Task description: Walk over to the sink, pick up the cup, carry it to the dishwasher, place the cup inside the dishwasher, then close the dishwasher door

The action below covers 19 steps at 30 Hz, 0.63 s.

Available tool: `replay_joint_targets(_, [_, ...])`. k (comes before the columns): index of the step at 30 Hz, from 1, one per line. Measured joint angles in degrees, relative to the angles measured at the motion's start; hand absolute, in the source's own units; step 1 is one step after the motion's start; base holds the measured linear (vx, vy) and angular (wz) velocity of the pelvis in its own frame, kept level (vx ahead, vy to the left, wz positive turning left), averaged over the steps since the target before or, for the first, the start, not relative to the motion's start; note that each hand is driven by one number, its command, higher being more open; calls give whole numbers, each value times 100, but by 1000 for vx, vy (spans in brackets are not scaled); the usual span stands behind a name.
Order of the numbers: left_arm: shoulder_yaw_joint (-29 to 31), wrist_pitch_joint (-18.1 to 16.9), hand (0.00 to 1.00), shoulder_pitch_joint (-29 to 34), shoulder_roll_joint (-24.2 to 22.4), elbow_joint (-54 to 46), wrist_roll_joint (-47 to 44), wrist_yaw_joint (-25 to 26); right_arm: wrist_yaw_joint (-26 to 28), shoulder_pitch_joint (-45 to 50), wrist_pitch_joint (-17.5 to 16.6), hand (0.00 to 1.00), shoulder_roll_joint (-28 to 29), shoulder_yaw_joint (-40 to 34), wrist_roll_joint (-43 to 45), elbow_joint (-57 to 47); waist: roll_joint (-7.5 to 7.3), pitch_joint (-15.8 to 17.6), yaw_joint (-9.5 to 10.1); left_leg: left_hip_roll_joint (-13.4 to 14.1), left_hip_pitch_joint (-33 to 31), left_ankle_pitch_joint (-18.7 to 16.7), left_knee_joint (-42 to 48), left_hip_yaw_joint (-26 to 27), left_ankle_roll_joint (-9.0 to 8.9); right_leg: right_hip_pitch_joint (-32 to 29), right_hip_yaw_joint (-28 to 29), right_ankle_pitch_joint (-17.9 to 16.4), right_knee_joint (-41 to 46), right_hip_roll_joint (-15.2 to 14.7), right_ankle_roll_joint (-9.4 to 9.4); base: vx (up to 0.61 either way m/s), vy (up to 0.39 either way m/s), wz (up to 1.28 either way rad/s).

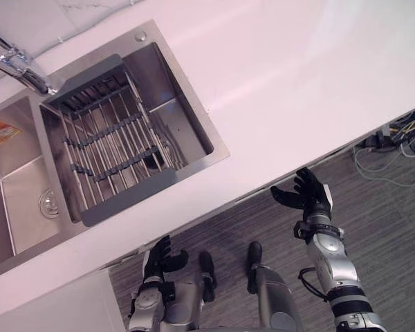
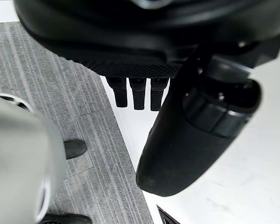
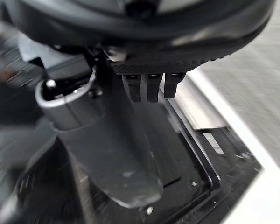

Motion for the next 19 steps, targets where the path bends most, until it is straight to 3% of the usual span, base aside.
replay_joint_targets(3, [-112, 6, 90, 6, 229, 149, 111, -37, 171, -9, -86, 90, -278, -9, -475, 444, -11, -72, -51, -84, 77, 86, -96, -391, 2, 247, -295, 24, -134, -78, 20, -37, 25, 52])
replay_joint_targets(9, [-61, 22, 90, 296, 605, 339, 227, -107, 356, 290, -108, 90, -251, -208, -911, 1068, -27, -594, -62, -160, 326, 204, -374, -804, 0, 700, -653, 103, -489, -106, 55, -9, 16, 30])
replay_joint_targets(19, [110, 187, 90, 530, 679, 550, 334, -164, 472, 1060, -130, 90, 457, -891, -1287, 1753, -201, -1016, -132, -183, 610, 299, -650, -913, -10, 1071, -769, 230, -863, -58, 83, 7, 7, 4])
